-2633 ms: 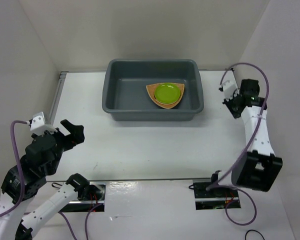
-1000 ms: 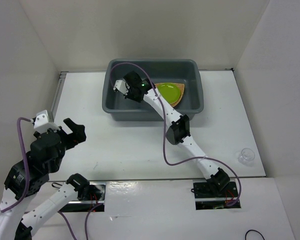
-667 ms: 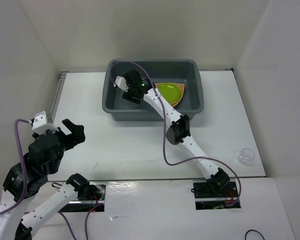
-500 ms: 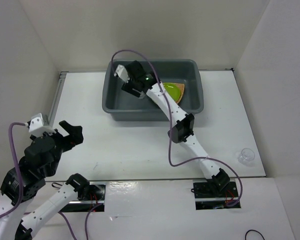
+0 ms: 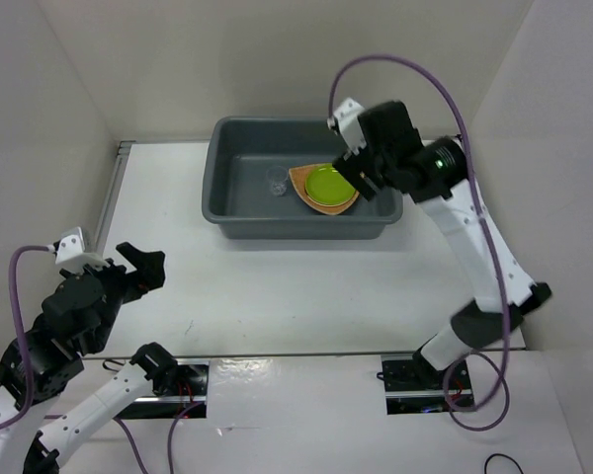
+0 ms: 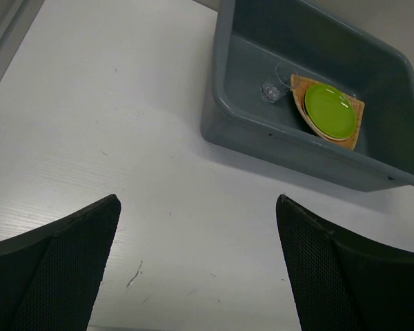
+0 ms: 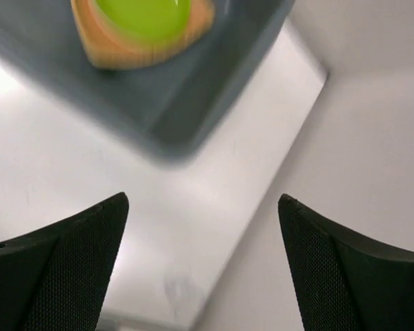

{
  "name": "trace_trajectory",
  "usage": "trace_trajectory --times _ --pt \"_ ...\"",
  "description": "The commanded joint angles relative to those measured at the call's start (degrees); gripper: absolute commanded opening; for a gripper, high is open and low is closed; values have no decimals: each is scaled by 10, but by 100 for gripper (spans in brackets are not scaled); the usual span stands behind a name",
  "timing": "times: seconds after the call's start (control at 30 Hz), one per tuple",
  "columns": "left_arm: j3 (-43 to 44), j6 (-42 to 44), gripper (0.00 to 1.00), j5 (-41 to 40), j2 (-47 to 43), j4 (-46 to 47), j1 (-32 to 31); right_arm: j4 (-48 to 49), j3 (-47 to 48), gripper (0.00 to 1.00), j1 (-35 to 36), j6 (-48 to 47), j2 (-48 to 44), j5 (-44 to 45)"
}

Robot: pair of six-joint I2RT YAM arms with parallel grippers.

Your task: Place the mixed dishes into the plastic bin

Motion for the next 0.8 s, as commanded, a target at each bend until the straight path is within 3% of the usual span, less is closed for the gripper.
trace_trajectory --times 0.0,0.07,0.17,0.33,0.53,0.77 --pt "-5 10 100 -1 -5 20 -2 -42 -172 93 -30 10 -93 8" --pt "-5 10 100 -1 -5 20 -2 -21 -289 93 -91 10 -182 58" --pt "-5 10 100 -7 -17 20 -2 4 -423 93 -203 -27 -299 11" --pt "-5 10 100 -7 -12 20 -7 25 -619 93 -270 -46 -440 10" --pt "-5 10 100 -7 -7 20 -7 43 -693 93 -392 -90 -500 -39" --pt "-5 5 100 -7 -7 20 -7 36 -687 98 -397 -138 -449 -66"
